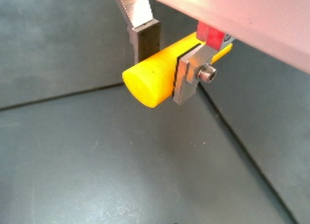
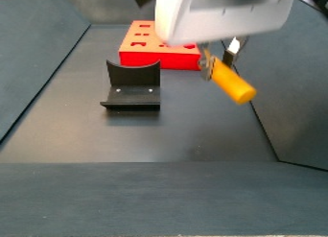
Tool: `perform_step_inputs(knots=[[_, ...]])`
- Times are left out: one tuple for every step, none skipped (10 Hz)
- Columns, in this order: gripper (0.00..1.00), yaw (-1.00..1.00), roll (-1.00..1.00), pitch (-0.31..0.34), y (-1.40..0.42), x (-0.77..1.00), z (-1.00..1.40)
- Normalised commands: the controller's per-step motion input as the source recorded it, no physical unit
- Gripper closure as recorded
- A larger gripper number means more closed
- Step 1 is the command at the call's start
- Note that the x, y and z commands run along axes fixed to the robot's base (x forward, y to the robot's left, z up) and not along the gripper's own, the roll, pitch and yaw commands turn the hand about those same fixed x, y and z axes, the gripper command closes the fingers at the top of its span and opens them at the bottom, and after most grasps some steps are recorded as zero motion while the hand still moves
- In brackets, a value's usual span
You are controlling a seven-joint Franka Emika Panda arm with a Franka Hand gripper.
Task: Pick up the oval object. Move up. Place the oval object on the fixture. Regrasp the oval object. Move to above the board. Insert the oval object.
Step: Place the oval object on the fixture.
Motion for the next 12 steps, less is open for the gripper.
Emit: perform_step_inputs(knots=[[1.00,0.00,0.09,0.058,0.00,-0.03,0.84],[1.00,0.01,0.09,0.063,0.00,-0.02,0.74],[1.00,0.02,0.10,0.078,0.00,-0.01,0.47],[1.00,0.02,0.09,0.088,0.00,0.00,0.31],[1.00,-1.00,-0.03,0.312,-0.93,1.00,0.13],[1.00,-1.00,-0.03,0.329,-0.90,1.00,0.06],[1.00,-1.00,-0.04,0.367,-0.81,1.00,0.06],[1.00,-1.00,-0.06,0.431,-0.65,1.00,0.06],[1.00,-0.96,-0.08,0.464,-0.55,1.00,0.04],[1.00,-0.62,-0.09,0.375,-0.45,1.00,0.04],[1.00,-0.47,-0.09,0.333,-0.39,1.00,0.04],[1.00,-0.26,-0.09,0.254,-0.30,1.00,0.03]])
